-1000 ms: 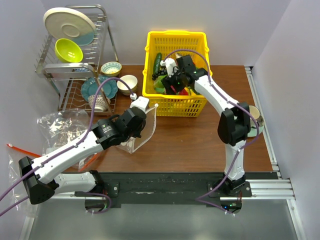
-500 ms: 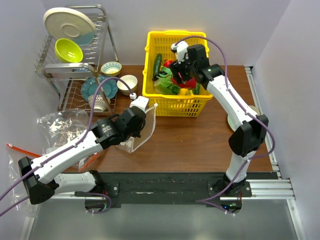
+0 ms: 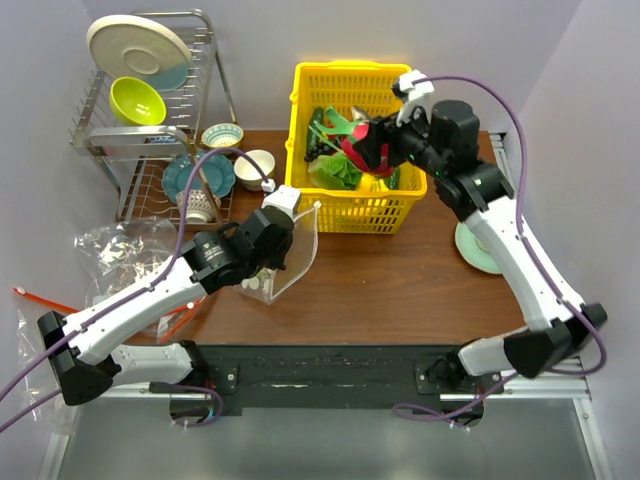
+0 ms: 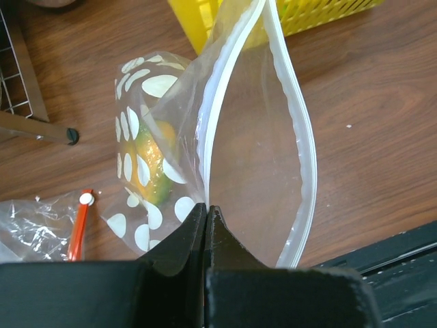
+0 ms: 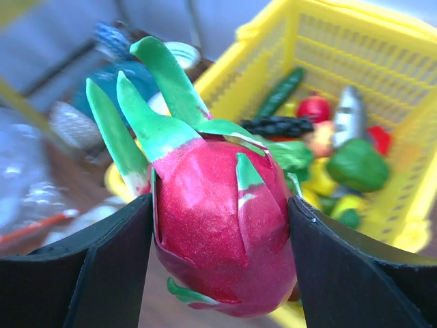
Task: Place the food in the zip-top bag and seal the zipper
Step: Pick up the fake fruit from the bin, then place the fake fruit in the zipper food storage bag.
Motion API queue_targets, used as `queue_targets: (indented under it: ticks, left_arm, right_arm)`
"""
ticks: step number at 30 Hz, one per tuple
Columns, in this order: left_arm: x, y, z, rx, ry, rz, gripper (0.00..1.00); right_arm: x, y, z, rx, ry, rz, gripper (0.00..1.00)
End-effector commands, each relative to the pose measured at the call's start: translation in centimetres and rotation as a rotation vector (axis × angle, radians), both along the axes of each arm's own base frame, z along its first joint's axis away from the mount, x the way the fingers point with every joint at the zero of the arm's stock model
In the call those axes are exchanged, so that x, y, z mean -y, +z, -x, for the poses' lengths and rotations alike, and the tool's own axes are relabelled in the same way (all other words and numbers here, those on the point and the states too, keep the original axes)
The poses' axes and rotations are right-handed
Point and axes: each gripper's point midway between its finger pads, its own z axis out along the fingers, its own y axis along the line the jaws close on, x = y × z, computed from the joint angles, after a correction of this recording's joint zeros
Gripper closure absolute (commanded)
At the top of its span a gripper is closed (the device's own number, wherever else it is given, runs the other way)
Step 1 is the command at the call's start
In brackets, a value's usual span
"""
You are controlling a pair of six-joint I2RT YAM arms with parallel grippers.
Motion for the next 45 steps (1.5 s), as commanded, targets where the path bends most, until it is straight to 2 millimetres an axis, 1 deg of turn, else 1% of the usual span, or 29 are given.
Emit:
queue_targets:
  ticks: [1,2,3,4,5,6,7,8,9,11,12,14,15,17,18,20,21,23,24,26,27,28,29,30,31,32,34,42,45]
  left_arm:
    - [1.9,3.0,-0.7,0.024,-0.006,0.105,1.00]
    - [2.3,3.6,-0.8,0.028,-0.008,0.130,1.00]
    - [2.7,3.8,-0.7,0.021,-0.020,0.148,1.00]
    - [3.0,4.0,-0.6,0.020,-0.029,0.164,1.00]
    - [3.4,4.6,-0.7,0.025,-0.031,0.193,1.00]
    - [3.8,4.7,-0.6,0.023,-0.039,0.208,1.00]
    - [4.2,4.8,-0.4,0.012,-0.050,0.232,1.00]
    - [4.7,5.1,-0.4,0.013,-0.060,0.256,1.00]
    - [5.1,5.1,-0.2,0.001,-0.075,0.277,1.00]
    - [6.1,5.4,-0.1,-0.007,-0.088,0.319,1.00]
    - [6.6,5.6,0.0,-0.015,-0.104,0.346,1.00]
    - [7.3,6.2,0.1,-0.015,-0.110,0.394,1.00]
    - [7.6,6.3,0.2,-0.023,-0.118,0.410,1.00]
    - [8.1,7.2,0.3,-0.016,-0.122,0.459,1.00]
    - [8.3,7.2,0.3,-0.020,-0.123,0.474,1.00]
    - [8.7,7.7,0.4,-0.015,-0.124,0.522,1.00]
    - [8.9,7.8,0.5,-0.017,-0.131,0.538,1.00]
    - [9.1,7.8,0.8,-0.016,-0.131,0.583,1.00]
    - [9.2,7.9,0.8,-0.016,-0.133,0.598,1.00]
    - [9.1,7.4,1.2,-0.023,-0.128,0.625,1.00]
    - [9.0,7.2,1.4,-0.029,-0.127,0.634,1.00]
    - [8.9,6.1,1.6,-0.045,-0.116,0.638,1.00]
    - [8.6,6.1,1.8,-0.039,-0.115,0.655,1.00]
    - [8.5,5.7,2.1,-0.047,-0.117,0.662,1.00]
    - [8.3,4.6,2.3,-0.060,-0.106,0.662,1.00]
    - [7.9,4.5,2.5,-0.058,-0.105,0.670,1.00]
    - [7.6,3.5,2.8,-0.071,-0.094,0.663,1.00]
    - [6.4,2.8,3.3,-0.071,-0.073,0.653,1.00]
    - [6.1,3.0,3.4,-0.066,-0.071,0.657,1.00]
  right_arm:
    - [-2.1,7.2,6.1,0.156,0.200,-0.369,1.00]
    - [-2.6,7.8,7.5,0.143,0.256,-0.441,1.00]
    - [-2.5,9.5,8.7,0.205,0.286,-0.499,1.00]
    - [-2.1,9.0,9.9,0.204,0.297,-0.526,1.00]
    - [-1.9,9.3,10.9,0.190,0.313,-0.583,1.00]
    - [-1.8,10.5,12.1,0.245,0.351,-0.629,1.00]
    - [-1.6,9.7,13.1,0.239,0.370,-0.657,1.00]
    - [-1.3,10.8,14.2,0.266,0.403,-0.724,1.00]
    - [-1.5,9.4,14.3,0.237,0.409,-0.743,1.00]
    - [-1.0,10.1,15.7,0.248,0.441,-0.808,1.00]
    - [-1.1,9.2,15.8,0.228,0.448,-0.816,1.00]
    - [-0.9,9.5,16.8,0.236,0.475,-0.854,1.00]
    - [-0.9,8.9,16.9,0.223,0.477,-0.860,1.00]
    - [-0.3,9.4,17.8,0.240,0.487,-0.902,1.00]
    - [-0.4,8.6,17.6,0.225,0.484,-0.909,1.00]
    - [-0.2,8.4,18.1,0.223,0.490,-0.935,1.00]
    - [-0.2,7.4,18.0,0.208,0.484,-0.938,1.00]
    - [0.1,6.9,18.2,0.203,0.477,-0.961,1.00]
    - [0.1,5.5,17.7,0.178,0.458,-0.960,1.00]
    - [0.3,4.7,17.6,0.169,0.442,-0.984,1.00]
    - [0.2,3.3,17.3,0.144,0.432,-0.986,1.00]
    - [0.2,2.8,17.3,0.137,0.434,-0.994,1.00]
    - [0.2,2.8,17.6,0.141,0.450,-1.018,1.00]
    - [0.0,1.4,17.4,0.112,0.448,-1.019,1.00]
    - [-0.1,0.9,17.3,0.106,0.452,-1.024,1.00]
    - [0.0,1.1,17.7,0.120,0.474,-1.043,1.00]
    - [-0.5,-0.4,17.4,0.076,0.478,-1.046,1.00]
    - [-3.5,-2.4,18.5,0.025,0.537,-0.997,1.00]
    - [-4.6,-2.3,18.8,0.041,0.554,-0.971,1.00]
